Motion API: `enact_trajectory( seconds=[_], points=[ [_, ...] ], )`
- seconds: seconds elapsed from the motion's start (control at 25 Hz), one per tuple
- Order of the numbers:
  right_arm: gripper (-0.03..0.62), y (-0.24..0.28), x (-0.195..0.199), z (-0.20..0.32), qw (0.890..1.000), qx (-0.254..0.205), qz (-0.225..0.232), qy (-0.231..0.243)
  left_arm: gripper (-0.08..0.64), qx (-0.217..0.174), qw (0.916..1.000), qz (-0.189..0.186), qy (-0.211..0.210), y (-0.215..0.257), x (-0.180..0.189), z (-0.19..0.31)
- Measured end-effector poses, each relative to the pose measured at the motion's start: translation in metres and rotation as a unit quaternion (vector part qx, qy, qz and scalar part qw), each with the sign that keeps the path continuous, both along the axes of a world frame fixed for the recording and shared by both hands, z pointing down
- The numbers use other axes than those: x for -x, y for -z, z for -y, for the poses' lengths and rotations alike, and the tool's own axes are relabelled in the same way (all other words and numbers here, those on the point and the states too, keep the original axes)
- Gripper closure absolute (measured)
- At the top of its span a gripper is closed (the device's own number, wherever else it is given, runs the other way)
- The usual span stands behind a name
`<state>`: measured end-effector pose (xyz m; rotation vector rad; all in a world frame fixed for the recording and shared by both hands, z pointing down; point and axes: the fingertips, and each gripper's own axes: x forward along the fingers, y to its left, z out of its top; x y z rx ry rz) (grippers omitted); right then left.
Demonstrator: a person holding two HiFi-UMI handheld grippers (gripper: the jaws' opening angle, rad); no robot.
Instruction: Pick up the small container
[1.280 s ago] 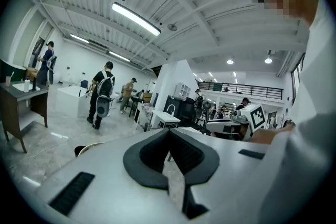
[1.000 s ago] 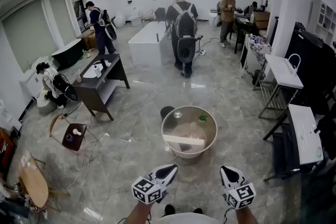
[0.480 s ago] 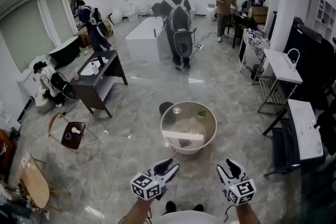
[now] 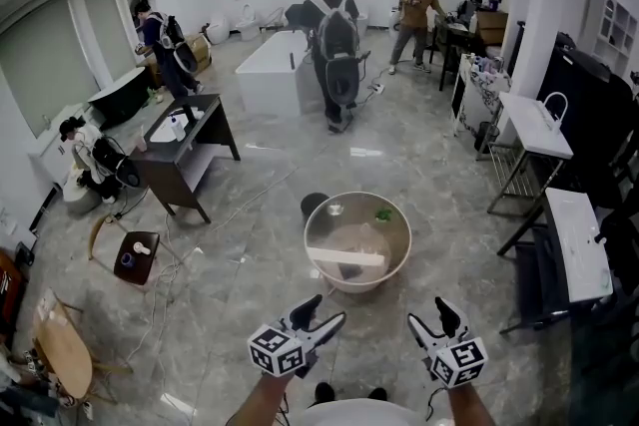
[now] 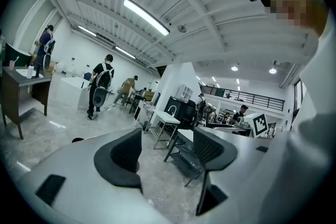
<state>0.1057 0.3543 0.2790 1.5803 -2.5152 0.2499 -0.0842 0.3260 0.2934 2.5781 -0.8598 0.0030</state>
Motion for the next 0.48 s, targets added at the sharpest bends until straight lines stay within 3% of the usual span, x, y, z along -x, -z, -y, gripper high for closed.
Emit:
enact_trajectory(
  seconds=[0.24, 0.48],
  points=[
    [0.285, 0.002, 0.012, 0.001, 1.000, 0.002, -0.002, -0.002, 0.245, 0.003, 1.0000, 0.003, -0.003, -0.003, 0.011, 0.003],
    [0.285, -0.003, 0.030, 0.000, 1.000, 0.004, 0.002, -0.016, 0.244, -0.001, 0.9993, 0.036, -0.013, -0.013, 0.024, 0.004]
  ],
)
